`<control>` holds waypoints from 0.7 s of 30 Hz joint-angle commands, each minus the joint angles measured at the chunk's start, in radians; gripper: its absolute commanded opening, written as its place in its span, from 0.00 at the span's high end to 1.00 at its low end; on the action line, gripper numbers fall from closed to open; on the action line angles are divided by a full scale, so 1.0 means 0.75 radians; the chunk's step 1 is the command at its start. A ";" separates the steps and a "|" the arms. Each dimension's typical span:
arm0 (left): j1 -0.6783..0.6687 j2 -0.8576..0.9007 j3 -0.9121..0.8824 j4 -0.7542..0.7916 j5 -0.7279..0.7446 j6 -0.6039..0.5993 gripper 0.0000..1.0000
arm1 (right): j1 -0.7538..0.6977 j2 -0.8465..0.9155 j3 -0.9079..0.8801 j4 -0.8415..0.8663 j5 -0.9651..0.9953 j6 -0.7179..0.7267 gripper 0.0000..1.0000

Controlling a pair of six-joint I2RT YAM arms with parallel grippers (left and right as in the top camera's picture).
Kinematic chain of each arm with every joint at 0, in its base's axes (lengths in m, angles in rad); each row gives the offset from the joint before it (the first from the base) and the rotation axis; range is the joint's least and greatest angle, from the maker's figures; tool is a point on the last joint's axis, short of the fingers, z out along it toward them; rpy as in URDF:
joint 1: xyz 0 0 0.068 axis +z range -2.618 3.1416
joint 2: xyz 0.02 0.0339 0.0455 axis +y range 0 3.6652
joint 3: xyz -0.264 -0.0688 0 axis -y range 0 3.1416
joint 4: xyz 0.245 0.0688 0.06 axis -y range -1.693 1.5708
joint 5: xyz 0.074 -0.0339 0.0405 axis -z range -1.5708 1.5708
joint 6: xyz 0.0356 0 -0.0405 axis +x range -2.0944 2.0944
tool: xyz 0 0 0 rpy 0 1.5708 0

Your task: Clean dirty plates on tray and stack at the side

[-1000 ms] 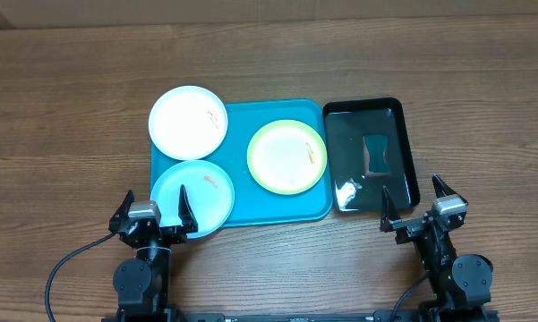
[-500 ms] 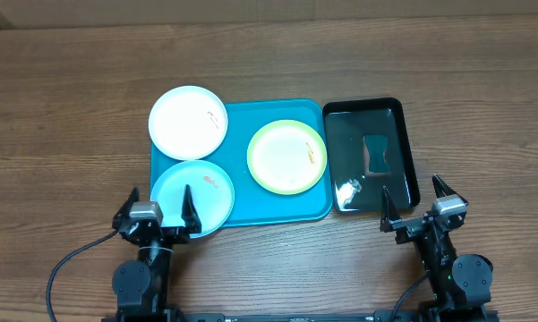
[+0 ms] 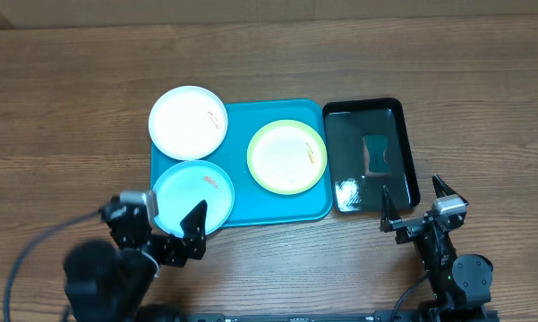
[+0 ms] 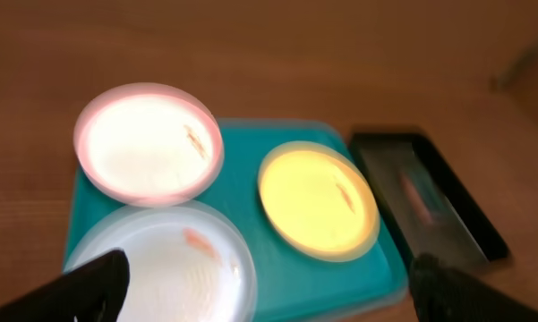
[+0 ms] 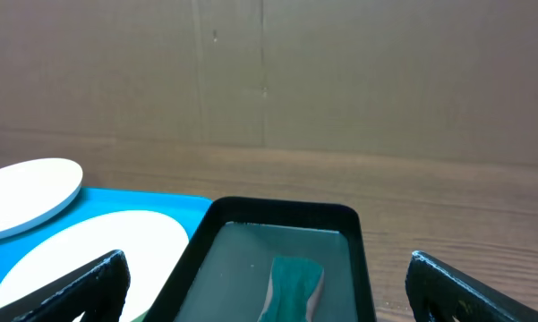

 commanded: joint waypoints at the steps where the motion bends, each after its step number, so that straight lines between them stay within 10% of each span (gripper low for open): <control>1: -0.009 0.293 0.291 -0.186 0.211 0.055 0.00 | -0.004 -0.016 -0.014 0.008 0.008 -0.006 0.00; 12: -0.010 0.797 0.655 -0.229 0.402 -0.013 0.01 | -0.004 0.041 0.212 -0.167 -0.098 0.260 0.00; 17: -0.065 0.952 0.627 -0.235 0.400 -0.012 0.87 | -0.004 0.268 0.532 -0.348 -0.099 0.260 0.00; 21: -0.160 1.083 0.615 -0.236 0.336 -0.011 0.96 | -0.004 0.581 0.893 -0.591 -0.100 0.259 0.00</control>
